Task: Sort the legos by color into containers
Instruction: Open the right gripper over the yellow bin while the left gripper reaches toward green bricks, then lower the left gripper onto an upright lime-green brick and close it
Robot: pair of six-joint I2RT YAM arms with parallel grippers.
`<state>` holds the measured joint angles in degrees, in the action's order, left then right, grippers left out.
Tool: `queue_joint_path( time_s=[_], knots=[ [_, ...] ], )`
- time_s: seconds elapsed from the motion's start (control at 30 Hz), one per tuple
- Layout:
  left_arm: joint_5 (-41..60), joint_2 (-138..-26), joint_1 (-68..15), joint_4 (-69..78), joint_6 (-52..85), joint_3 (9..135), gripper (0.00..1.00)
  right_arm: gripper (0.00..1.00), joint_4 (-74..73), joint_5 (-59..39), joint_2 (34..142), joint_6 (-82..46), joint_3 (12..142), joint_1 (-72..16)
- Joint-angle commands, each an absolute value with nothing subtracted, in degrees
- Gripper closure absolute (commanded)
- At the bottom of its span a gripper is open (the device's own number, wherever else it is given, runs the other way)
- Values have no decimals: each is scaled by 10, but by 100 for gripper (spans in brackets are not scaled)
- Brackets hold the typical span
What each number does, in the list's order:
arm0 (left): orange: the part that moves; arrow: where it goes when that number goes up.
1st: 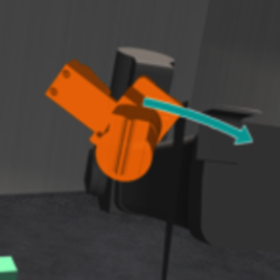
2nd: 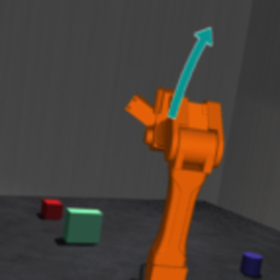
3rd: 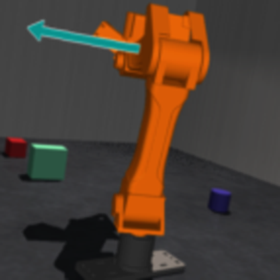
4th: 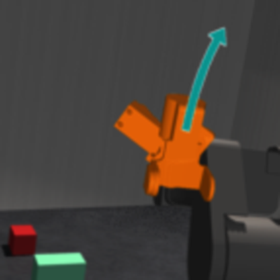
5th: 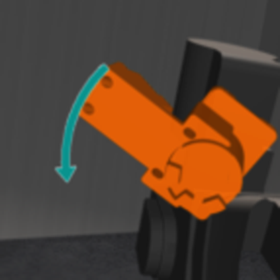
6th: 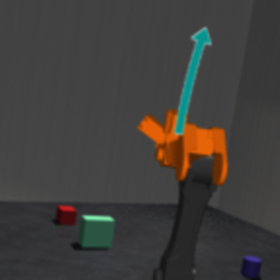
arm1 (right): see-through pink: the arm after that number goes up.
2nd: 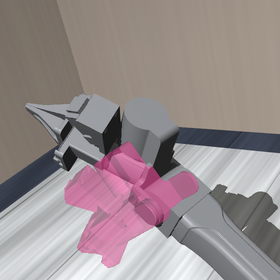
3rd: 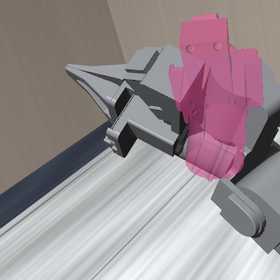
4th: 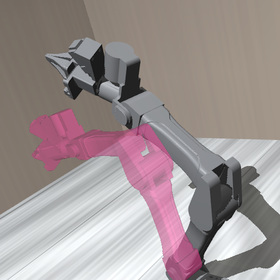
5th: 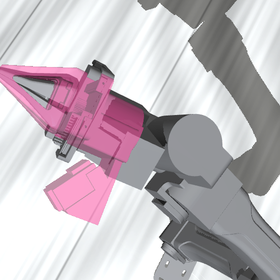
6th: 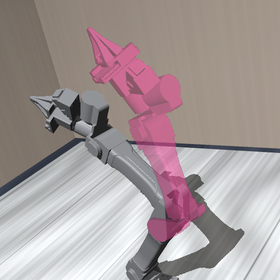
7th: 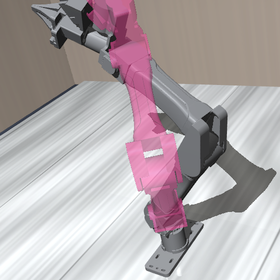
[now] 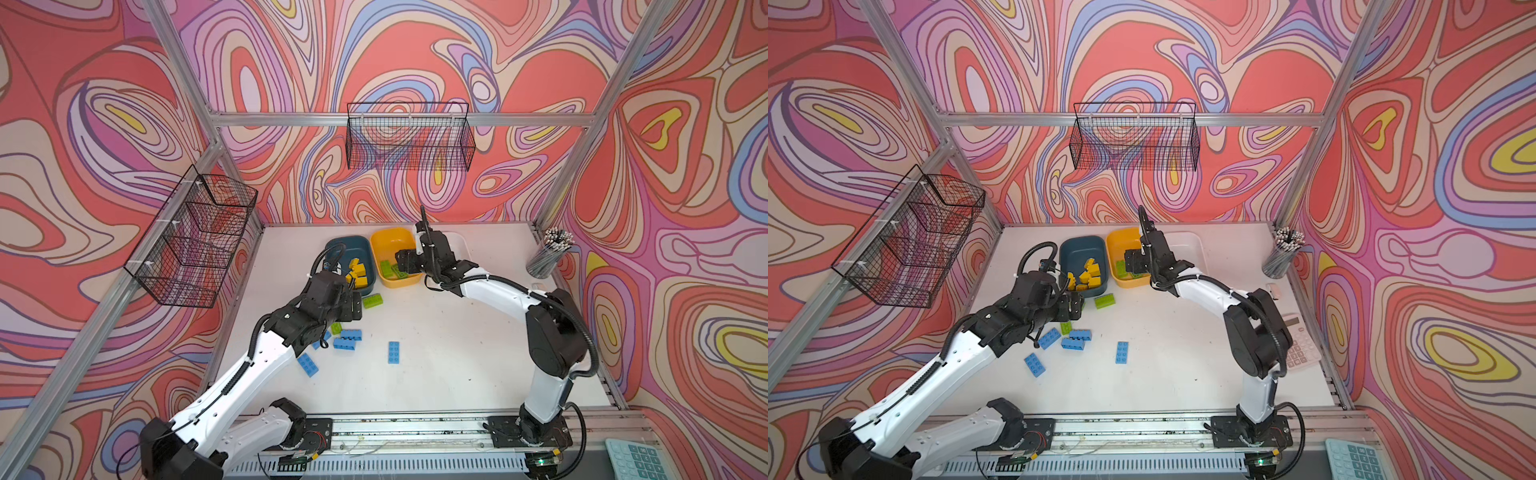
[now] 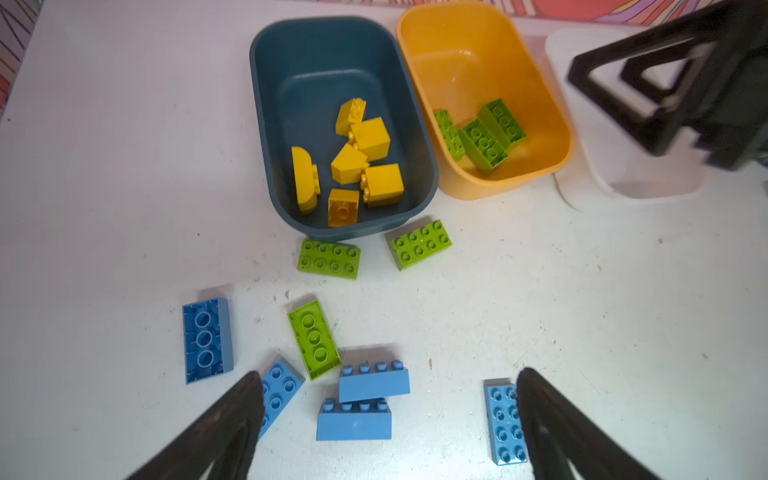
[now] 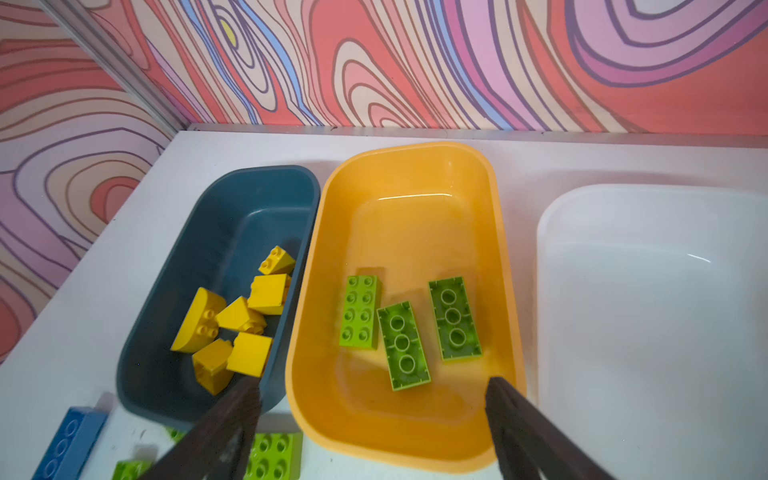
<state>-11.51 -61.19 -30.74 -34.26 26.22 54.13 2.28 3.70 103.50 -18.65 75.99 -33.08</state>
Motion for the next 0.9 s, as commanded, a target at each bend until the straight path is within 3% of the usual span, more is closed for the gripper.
queue_joint_path(
  time_s=[0.0,0.3,0.5,0.63,0.73,0.87],
  knots=[
    [-136,-630,-305,-364,303,525,6,11,-25,27,972,-199,686,-332],
    [-137,-701,-305,-320,386,459,6,11,-138,31,844,-234,447,-334],
    [-139,-797,-298,-298,389,468,7,12,-172,48,822,-234,400,-334],
    [-129,-843,-278,-289,383,485,14,12,-192,31,826,-244,393,-334],
    [-122,-858,-260,-283,379,492,25,13,-197,24,834,-249,391,-333],
    [-114,-872,-238,-276,377,495,28,13,-200,15,837,-252,391,-334]
  ],
)
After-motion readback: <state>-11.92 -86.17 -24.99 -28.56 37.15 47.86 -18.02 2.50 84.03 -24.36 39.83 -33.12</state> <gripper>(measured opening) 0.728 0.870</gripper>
